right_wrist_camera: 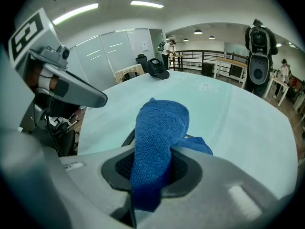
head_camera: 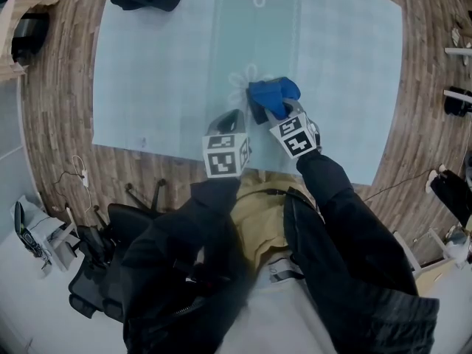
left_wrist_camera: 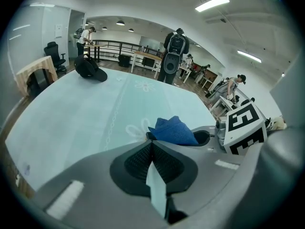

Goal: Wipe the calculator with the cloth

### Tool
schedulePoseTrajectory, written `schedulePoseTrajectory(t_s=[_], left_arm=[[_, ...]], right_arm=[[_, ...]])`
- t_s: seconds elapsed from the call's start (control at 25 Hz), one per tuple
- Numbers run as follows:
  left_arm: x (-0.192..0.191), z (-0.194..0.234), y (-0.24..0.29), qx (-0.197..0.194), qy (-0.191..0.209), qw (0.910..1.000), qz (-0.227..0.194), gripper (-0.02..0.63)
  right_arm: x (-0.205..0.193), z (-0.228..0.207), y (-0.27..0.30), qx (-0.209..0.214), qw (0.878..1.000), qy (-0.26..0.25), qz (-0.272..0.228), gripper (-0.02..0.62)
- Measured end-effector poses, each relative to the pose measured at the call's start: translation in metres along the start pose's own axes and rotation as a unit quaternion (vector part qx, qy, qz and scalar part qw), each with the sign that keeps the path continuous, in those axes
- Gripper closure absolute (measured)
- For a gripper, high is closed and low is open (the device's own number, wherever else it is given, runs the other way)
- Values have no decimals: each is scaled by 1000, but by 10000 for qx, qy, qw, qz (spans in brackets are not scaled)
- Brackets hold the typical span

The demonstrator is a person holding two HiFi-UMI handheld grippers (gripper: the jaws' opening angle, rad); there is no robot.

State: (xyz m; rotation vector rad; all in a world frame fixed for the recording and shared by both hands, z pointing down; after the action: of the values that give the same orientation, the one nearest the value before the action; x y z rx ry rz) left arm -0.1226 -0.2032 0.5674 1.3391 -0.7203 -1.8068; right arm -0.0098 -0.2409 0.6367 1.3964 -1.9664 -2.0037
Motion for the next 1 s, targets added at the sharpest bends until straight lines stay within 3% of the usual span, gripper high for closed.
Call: schedulePoseTrajectory(t_s=[0.24, 0.44, 0.76, 1.0], left_arm=[[2, 2, -8, 24, 1, 10000, -93, 609], [7, -1, -17, -23, 43, 9997, -239, 609], [34, -22, -33, -221, 322, 9970, -669, 609], [74, -42, -55, -312, 623, 9865, -1485, 609]], right_arm=[[5, 24, -7, 504, 9977, 389, -212, 500], [19, 28, -31, 521, 9927, 783, -758, 500], [68, 14, -107, -369, 9754, 952, -1956, 500], [105, 7, -160, -937, 9551, 744, -2712, 502]])
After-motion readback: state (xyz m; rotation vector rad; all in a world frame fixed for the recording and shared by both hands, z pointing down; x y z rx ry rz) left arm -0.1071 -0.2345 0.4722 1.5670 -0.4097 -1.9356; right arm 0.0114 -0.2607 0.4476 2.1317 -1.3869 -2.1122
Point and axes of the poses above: the fingertips, and each gripper's own axes: y forward along the fingers, z to its left, x out of its top, the point moved 5 cm from there along -y, backward along the fingers, and after that the axes turned 1 degree about y, right-handed, at the moved point
